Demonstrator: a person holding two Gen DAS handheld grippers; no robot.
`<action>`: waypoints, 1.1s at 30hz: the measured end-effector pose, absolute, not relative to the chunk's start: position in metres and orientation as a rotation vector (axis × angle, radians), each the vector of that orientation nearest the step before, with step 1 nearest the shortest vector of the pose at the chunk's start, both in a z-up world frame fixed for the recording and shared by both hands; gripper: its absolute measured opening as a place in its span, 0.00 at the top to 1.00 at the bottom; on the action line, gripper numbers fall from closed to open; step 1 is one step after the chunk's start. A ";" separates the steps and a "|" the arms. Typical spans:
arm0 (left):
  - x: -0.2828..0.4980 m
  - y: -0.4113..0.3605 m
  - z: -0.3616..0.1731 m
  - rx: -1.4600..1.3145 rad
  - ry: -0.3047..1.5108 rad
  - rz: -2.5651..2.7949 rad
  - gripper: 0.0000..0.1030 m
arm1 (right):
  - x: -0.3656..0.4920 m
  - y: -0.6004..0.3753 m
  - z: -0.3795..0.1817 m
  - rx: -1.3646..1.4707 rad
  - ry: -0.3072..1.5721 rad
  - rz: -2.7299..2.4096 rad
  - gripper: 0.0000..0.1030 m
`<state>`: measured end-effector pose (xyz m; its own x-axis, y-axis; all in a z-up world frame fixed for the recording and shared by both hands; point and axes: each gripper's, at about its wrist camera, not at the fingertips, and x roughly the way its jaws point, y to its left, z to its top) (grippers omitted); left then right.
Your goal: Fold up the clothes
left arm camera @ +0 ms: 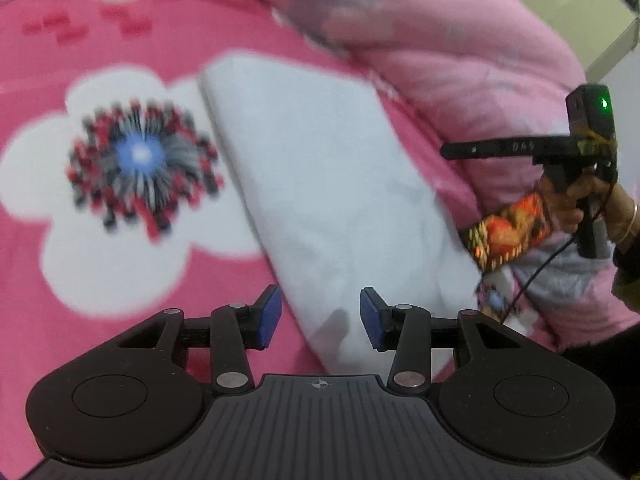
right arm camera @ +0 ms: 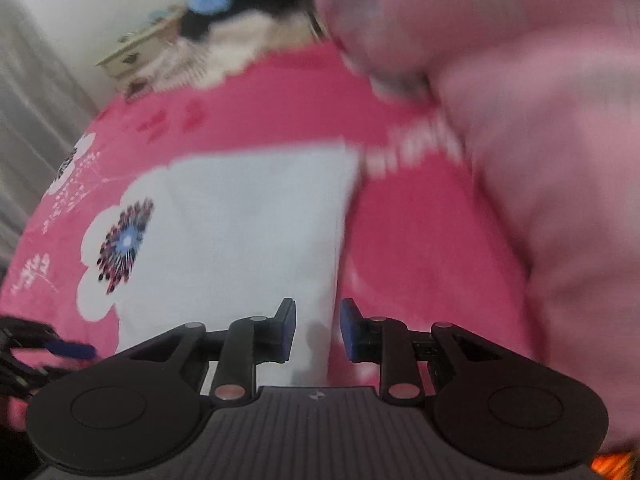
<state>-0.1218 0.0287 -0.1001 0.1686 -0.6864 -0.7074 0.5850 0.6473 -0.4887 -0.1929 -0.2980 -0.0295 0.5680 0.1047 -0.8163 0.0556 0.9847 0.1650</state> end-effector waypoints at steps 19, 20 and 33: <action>-0.115 -0.008 -0.138 -0.063 1.056 -0.891 0.58 | -0.072 -0.215 -0.058 -0.125 0.864 0.342 0.86; -0.116 -0.007 -0.139 -0.065 1.055 -0.890 0.58 | -0.062 -0.207 -0.065 -0.124 0.872 0.359 0.86; -0.115 0.001 -0.144 -0.142 1.055 -0.880 0.57 | -0.032 -0.176 -0.066 -0.095 0.889 0.471 0.86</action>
<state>-0.1149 0.0006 -0.1440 0.1972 -0.6891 -0.6974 0.5620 0.6623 -0.4955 -0.0323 -0.1758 -0.0659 0.5354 0.3560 -0.7659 -0.4333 0.8942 0.1126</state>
